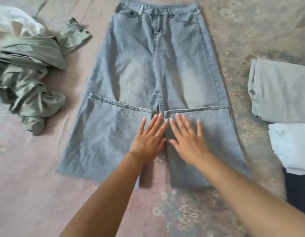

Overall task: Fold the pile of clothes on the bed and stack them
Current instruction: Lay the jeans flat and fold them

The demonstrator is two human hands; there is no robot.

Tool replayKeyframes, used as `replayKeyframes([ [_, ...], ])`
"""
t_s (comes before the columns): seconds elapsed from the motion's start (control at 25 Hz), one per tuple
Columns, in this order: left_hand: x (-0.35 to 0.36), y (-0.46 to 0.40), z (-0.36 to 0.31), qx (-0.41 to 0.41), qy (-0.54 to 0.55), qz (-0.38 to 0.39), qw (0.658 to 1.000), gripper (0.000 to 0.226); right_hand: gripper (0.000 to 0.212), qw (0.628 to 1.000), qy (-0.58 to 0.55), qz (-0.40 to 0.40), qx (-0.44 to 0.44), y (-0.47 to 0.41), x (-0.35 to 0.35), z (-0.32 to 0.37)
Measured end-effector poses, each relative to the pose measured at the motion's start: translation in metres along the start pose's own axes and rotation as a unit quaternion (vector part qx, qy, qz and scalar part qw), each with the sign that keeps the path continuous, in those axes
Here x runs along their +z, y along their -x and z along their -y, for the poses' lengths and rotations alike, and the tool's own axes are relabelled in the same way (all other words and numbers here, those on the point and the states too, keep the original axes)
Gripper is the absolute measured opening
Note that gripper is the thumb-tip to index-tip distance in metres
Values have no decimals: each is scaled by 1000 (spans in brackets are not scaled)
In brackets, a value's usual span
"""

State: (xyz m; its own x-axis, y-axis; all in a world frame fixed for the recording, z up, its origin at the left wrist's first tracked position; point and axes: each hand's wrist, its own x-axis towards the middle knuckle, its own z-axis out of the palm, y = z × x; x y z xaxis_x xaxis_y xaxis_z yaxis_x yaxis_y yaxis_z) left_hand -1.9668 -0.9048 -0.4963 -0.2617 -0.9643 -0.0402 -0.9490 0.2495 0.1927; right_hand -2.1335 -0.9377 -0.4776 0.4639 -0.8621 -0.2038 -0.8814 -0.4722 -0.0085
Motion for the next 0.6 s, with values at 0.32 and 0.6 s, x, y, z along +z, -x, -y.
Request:
replayKeyframes([
  [0.32,-42,156,174,-238,-25,37,970,63,121,985,-116,111,-68,45,25,206],
  [0.6,-83,135,179,-512,421,90,744,40,101,985,-71,153,-31,33,0,230],
])
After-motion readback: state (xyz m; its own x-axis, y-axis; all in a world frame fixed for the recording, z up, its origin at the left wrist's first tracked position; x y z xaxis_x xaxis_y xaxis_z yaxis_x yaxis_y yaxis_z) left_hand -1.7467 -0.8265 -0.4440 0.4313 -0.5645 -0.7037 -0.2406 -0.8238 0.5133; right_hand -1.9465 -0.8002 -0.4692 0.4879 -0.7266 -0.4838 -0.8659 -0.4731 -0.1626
